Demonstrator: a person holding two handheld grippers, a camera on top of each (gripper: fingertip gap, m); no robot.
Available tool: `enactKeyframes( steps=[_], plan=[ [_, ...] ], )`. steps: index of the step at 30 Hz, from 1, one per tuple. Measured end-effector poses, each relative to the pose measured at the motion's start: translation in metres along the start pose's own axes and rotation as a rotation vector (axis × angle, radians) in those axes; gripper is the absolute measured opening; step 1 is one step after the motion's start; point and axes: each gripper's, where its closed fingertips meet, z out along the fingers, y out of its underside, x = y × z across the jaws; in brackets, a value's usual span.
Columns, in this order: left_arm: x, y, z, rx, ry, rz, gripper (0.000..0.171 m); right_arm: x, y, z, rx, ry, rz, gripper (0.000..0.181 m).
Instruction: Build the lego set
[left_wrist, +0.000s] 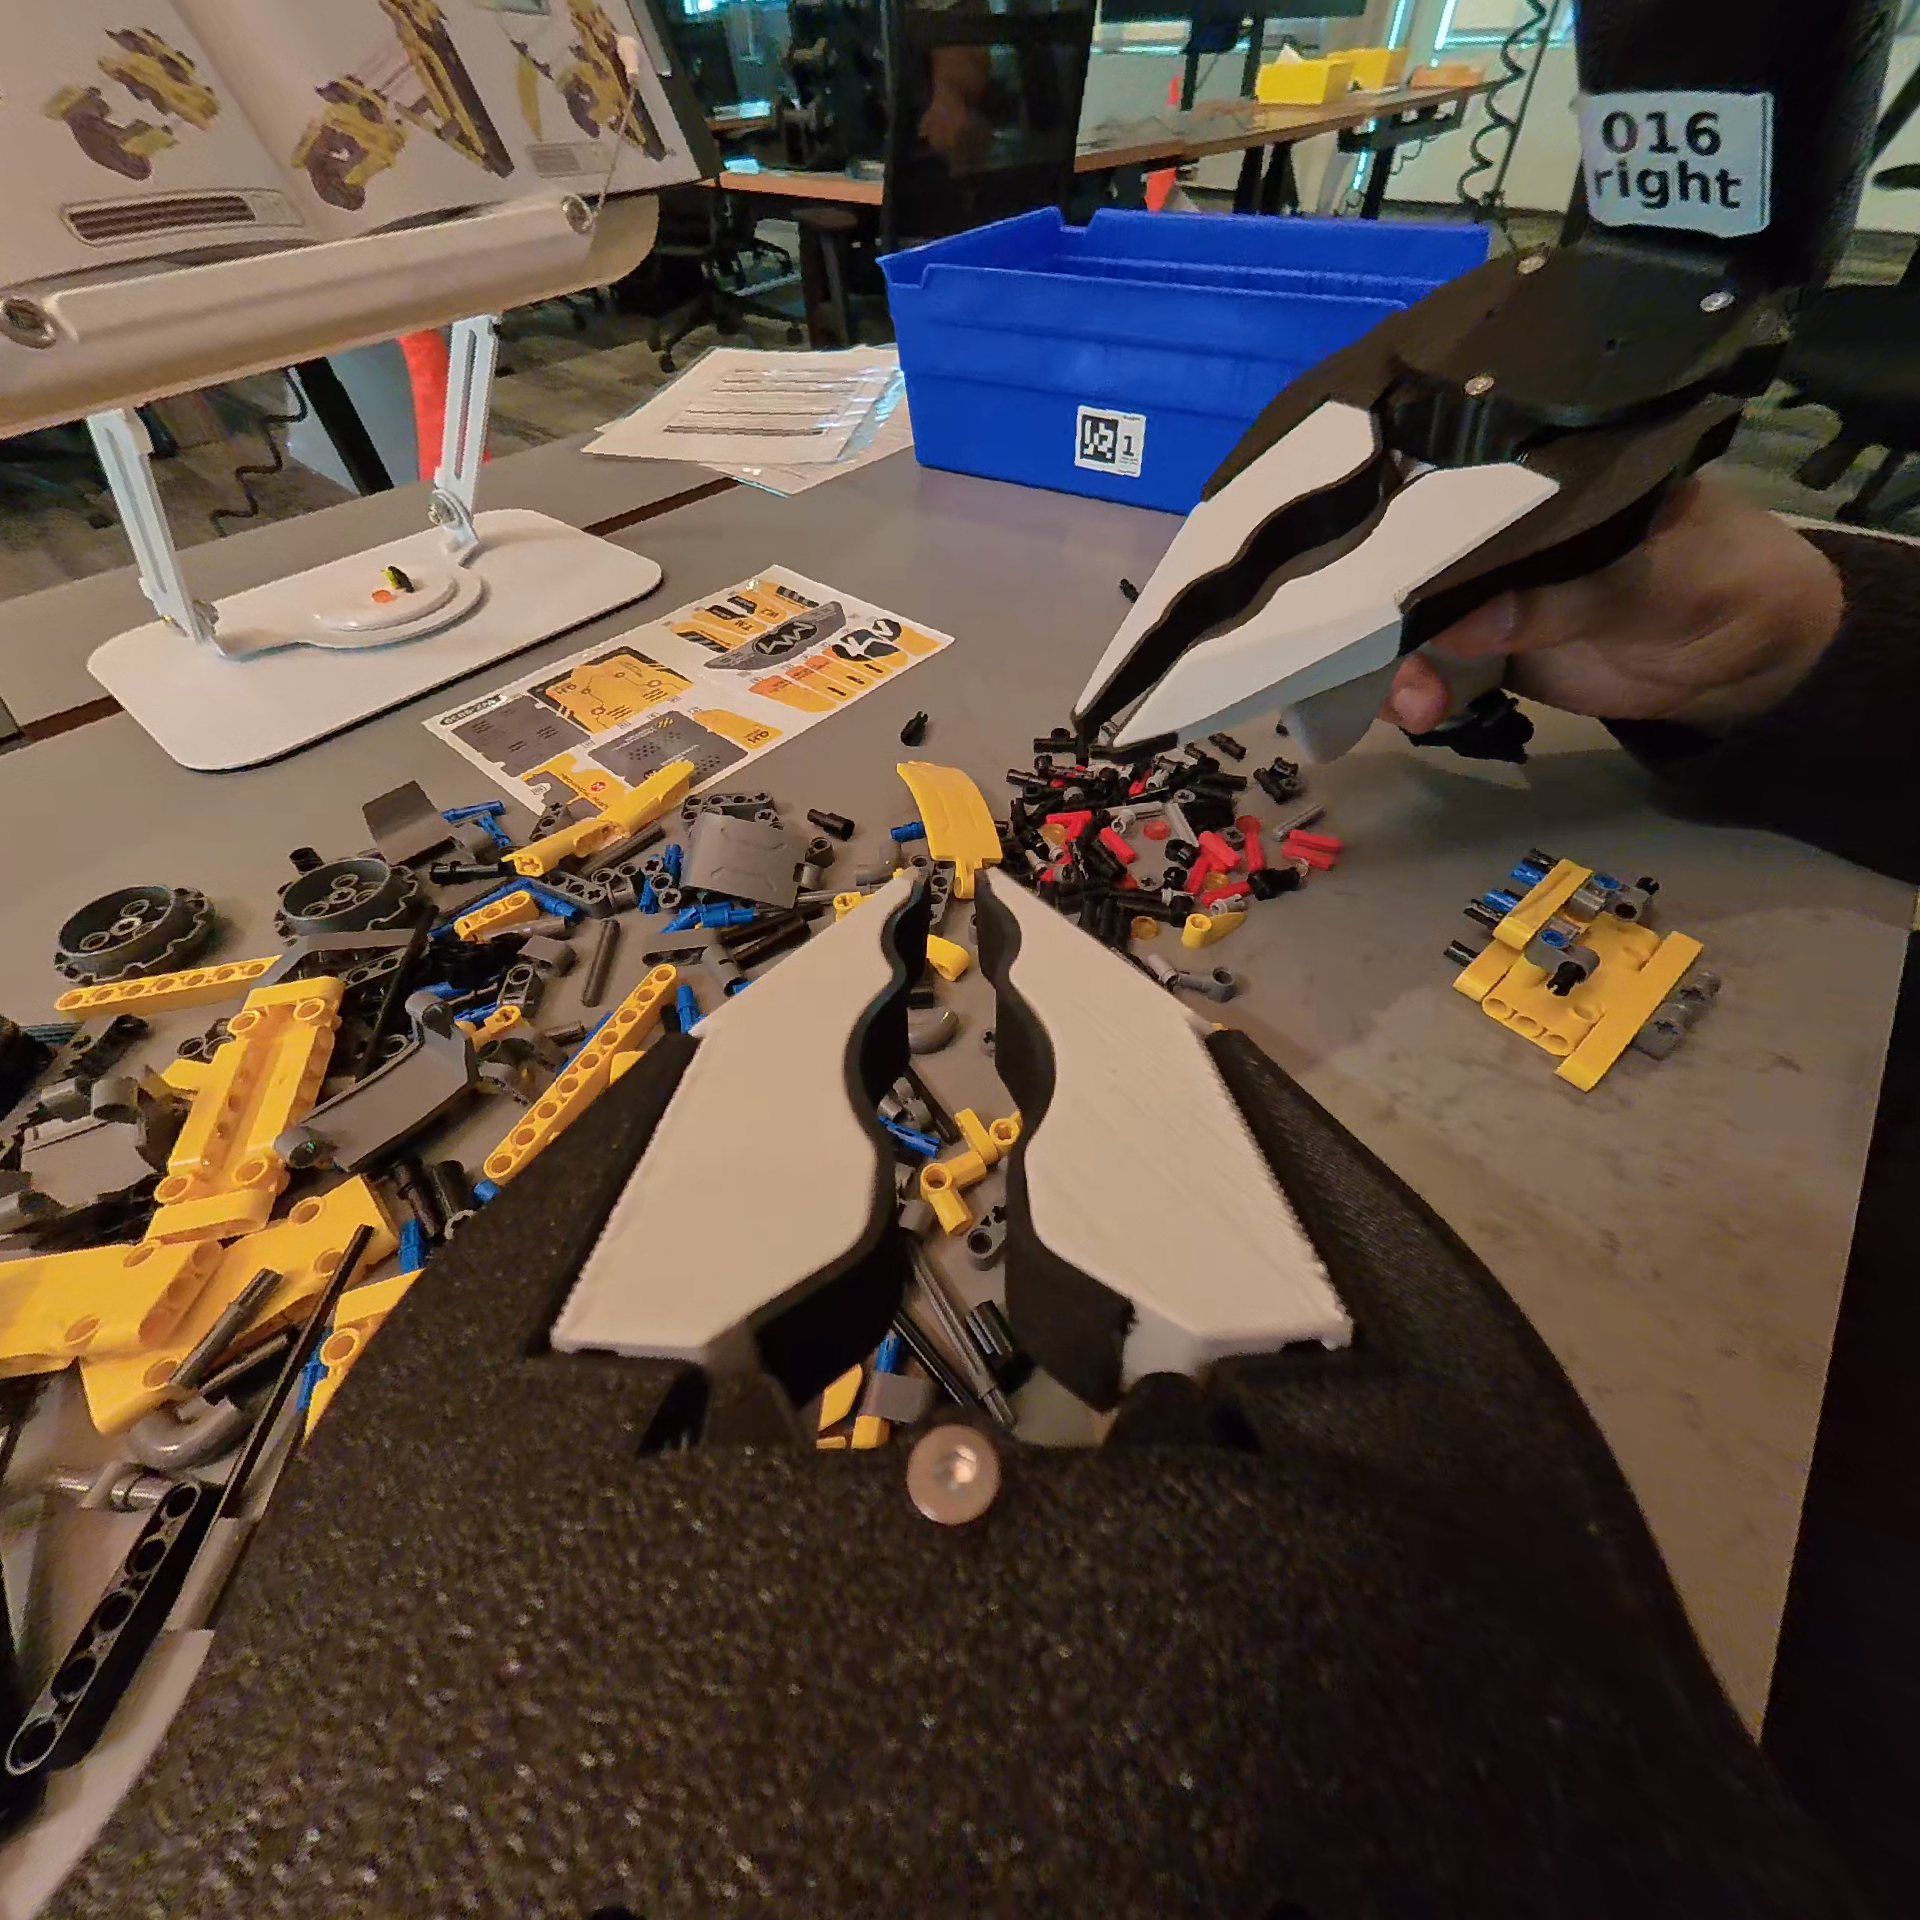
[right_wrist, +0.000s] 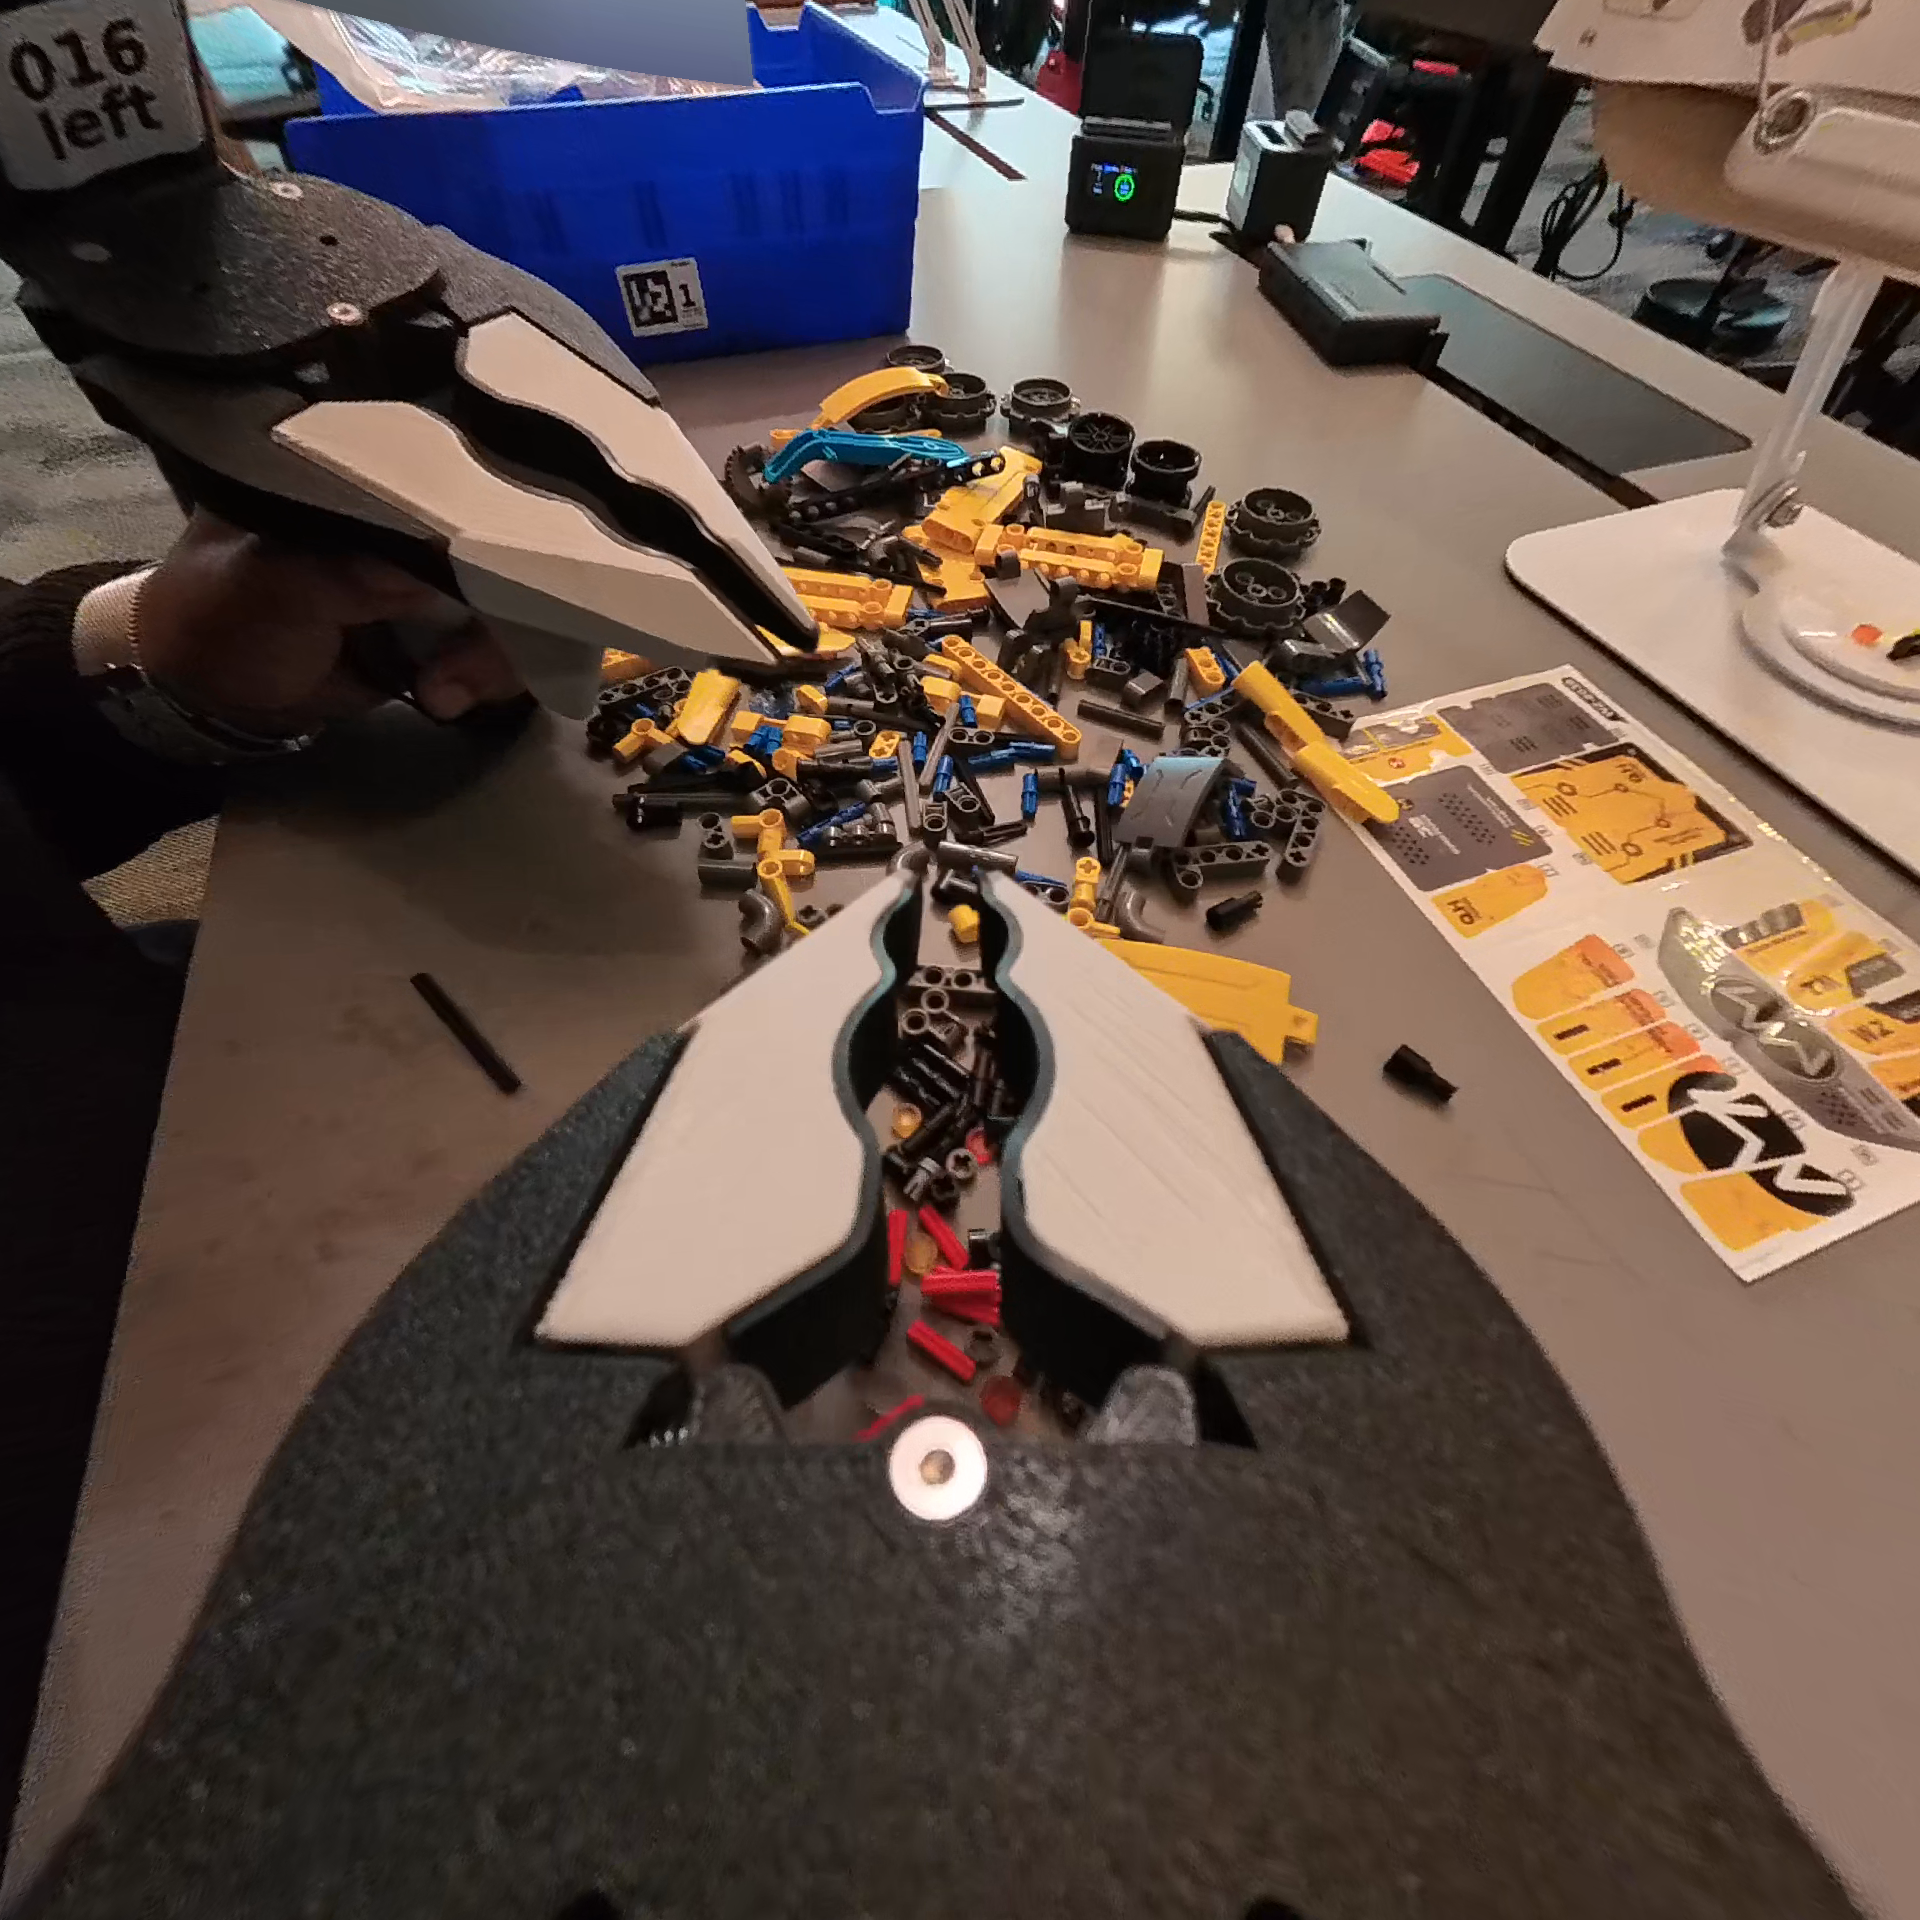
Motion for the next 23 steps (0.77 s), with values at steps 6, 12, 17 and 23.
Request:
enactKeyframes(
  steps=[6, 12, 17, 23],
  plan=[
    [-0.001, -0.0007, -0.0005, 0.006, 0.004, -0.011, 0.008, 0.0037, 0.0034, 0.0012, -0.009, 0.005, 0.012, 0.01],
    [-0.0015, -0.0003, 0.0, 0.004, 0.006, -0.015, 0.008, 0.005, 0.0052, 0.0018, -0.012, 0.001, 0.025, 0.01],
    [-0.0017, 0.0, 0.0003, 0.001, 0.006, -0.015, 0.008, 0.006, 0.0077, 0.0031, -0.019, -0.001, 0.033, 0.01],
    [-0.0022, -0.0003, 0.0, 0.005, 0.01, -0.021, 0.008, 0.0085, 0.0106, 0.0042, -0.021, -0.008, 0.057, 0.01]
  ],
)
